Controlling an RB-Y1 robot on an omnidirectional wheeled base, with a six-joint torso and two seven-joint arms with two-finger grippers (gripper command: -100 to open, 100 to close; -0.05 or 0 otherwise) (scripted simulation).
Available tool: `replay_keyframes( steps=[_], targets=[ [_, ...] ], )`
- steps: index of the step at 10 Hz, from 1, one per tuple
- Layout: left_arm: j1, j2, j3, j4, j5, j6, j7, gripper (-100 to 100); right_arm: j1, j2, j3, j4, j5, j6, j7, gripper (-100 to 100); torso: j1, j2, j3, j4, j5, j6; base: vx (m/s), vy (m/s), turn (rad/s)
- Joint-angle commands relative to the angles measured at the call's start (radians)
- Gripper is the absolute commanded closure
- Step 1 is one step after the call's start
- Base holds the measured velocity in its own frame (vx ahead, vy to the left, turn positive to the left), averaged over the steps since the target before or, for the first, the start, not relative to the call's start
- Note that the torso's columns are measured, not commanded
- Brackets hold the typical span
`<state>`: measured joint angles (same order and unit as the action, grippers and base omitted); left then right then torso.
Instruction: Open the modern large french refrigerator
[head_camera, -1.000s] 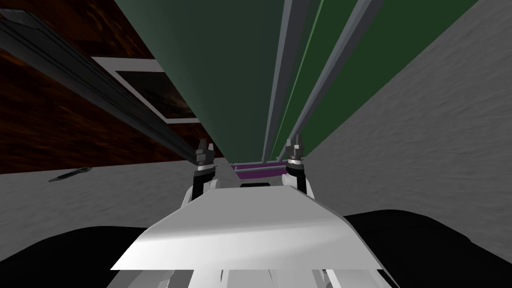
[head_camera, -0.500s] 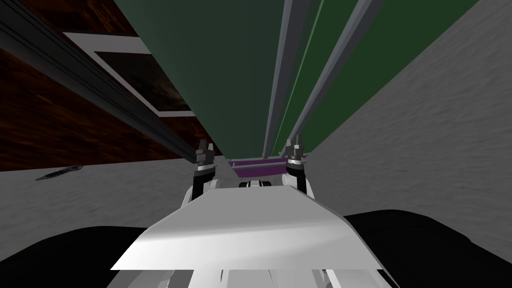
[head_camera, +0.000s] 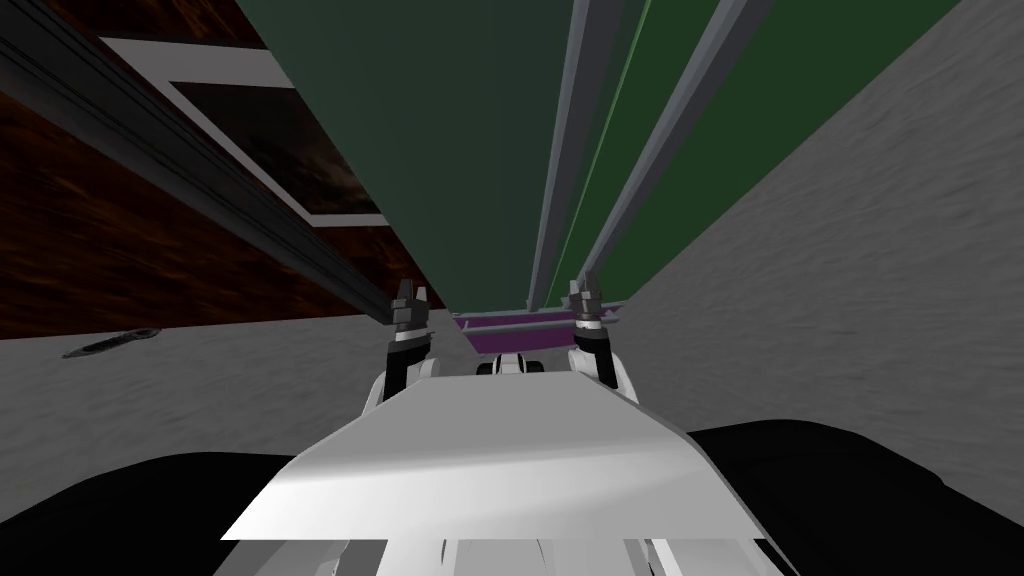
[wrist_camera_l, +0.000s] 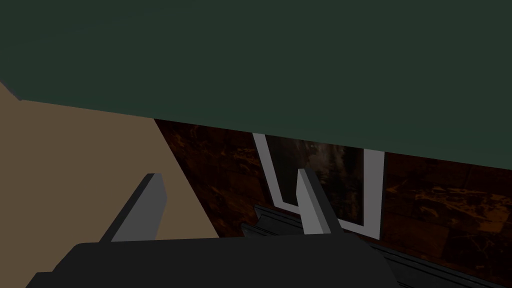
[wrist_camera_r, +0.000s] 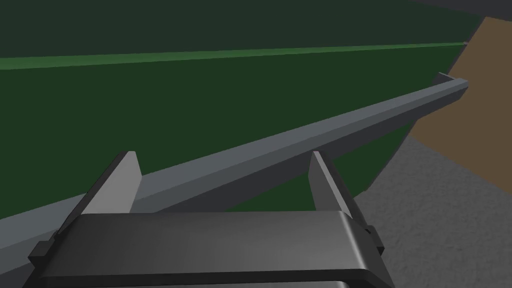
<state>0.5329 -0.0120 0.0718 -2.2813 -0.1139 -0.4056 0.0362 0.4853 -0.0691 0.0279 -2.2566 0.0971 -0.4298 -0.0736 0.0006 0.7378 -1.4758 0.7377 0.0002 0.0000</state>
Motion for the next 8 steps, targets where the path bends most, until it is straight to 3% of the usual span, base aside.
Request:
replay_keyframes(
  steps=[1,8],
  targets=[
    [0.0,0.0,0.0,0.0,0.0,0.0,0.0,0,-0.007,-0.061,-0.01,0.02,0.038,0.008,0.045,-100,0.0,0.0,0.0,0.0,0.0,0.0,-0.014,0.033,0.009],
    [0.0,0.0,0.0,0.0,0.0,0.0,0.0,0,-0.04,-0.125,-0.048,0.108,0.2,0.028,0.226,-100,0.0,0.0,0.0,0.0,0.0,0.0,-0.019,0.052,0.014]
  ],
)
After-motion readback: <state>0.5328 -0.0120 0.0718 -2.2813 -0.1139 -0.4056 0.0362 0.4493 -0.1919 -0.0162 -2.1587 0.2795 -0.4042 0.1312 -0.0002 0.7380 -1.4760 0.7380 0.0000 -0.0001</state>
